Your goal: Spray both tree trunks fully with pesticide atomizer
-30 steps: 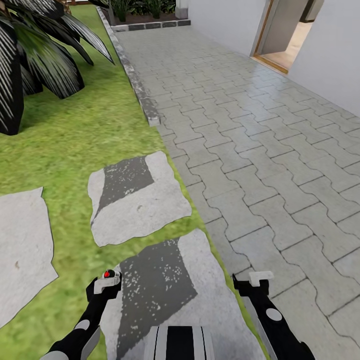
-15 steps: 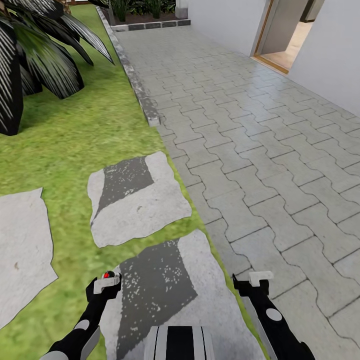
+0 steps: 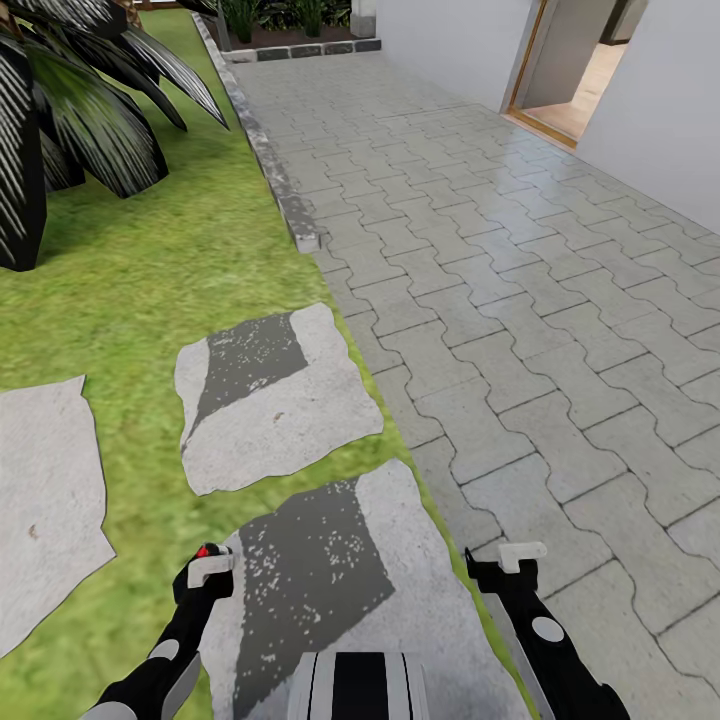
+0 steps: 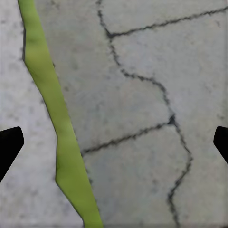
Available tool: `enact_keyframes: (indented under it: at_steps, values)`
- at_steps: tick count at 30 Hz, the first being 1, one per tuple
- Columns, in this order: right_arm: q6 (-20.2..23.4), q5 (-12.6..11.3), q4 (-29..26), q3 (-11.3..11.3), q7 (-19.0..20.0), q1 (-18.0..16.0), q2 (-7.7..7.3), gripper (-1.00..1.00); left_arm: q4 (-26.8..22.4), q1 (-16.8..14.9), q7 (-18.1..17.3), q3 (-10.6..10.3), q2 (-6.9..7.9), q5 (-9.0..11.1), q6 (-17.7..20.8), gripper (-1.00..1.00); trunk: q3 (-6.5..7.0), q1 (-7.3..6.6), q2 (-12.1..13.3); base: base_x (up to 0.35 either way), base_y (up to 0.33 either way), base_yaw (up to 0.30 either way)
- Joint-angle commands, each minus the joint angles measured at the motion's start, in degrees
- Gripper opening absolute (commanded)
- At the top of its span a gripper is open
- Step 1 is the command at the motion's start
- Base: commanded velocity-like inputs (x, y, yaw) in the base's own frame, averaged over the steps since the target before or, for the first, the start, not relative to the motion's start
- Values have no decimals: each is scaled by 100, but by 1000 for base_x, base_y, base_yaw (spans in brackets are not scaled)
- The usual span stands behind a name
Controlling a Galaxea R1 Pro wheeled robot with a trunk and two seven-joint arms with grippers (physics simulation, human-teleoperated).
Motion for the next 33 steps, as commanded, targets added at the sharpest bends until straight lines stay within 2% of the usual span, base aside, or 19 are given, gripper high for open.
enact_keyframes:
  at_steps: [1, 19, 33]
  values:
    - [0, 0, 0, 0, 0, 0, 0, 100, 0, 0, 2, -1, 0, -6, -1, -100, 0, 0, 0, 0, 0, 0]
    - [0, 3, 0, 0, 1, 0, 0, 100, -30, 0, 2, -1, -1, 3, -10, -100, 0, 0, 0, 0, 0, 0]
    - [-9, 8, 0, 4, 17, 3, 0, 100, -53, 0, 2, -1, -9, 3, -2, -100, 310, -36, 19, 0, 0, 0]
